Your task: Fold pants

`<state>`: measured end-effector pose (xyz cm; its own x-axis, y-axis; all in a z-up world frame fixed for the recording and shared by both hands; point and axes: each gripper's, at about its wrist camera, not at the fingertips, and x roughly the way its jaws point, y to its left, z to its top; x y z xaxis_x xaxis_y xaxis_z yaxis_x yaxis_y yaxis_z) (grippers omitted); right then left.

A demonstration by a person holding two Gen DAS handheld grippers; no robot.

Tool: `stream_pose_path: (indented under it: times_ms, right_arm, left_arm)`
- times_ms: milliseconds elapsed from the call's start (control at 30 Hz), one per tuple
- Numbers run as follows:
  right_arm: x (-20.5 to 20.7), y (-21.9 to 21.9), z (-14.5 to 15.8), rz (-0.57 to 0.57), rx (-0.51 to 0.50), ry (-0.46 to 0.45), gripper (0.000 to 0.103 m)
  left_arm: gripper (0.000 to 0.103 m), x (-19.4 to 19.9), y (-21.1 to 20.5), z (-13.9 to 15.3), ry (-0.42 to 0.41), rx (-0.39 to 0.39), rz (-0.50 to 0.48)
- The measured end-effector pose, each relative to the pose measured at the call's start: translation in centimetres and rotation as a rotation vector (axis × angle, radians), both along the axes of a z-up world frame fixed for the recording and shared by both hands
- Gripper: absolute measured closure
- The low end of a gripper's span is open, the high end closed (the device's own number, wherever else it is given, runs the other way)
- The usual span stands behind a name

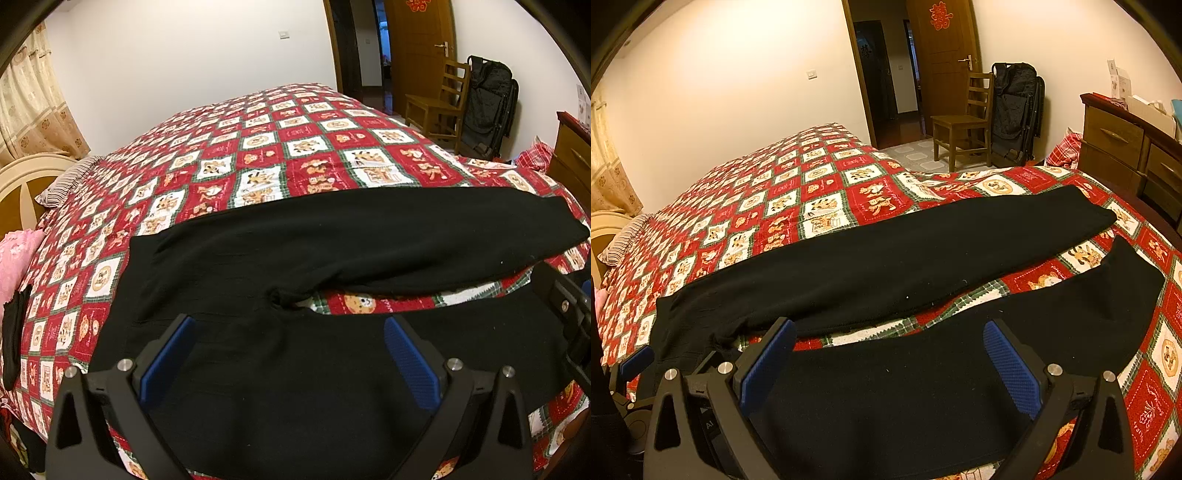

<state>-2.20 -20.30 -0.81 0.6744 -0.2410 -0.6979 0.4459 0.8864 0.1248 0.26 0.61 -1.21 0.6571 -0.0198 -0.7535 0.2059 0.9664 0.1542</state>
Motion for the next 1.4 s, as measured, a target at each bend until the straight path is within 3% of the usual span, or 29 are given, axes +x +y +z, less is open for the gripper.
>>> stream_pose_path:
  times_ms: [1400]
  right_arm:
    - [0.54,-0.44,-0.80,0.007,0.023,0.017,0.001]
  left_arm:
    - [0.000,0.40,0.00,-0.85,0.031,-0.001,-0.006]
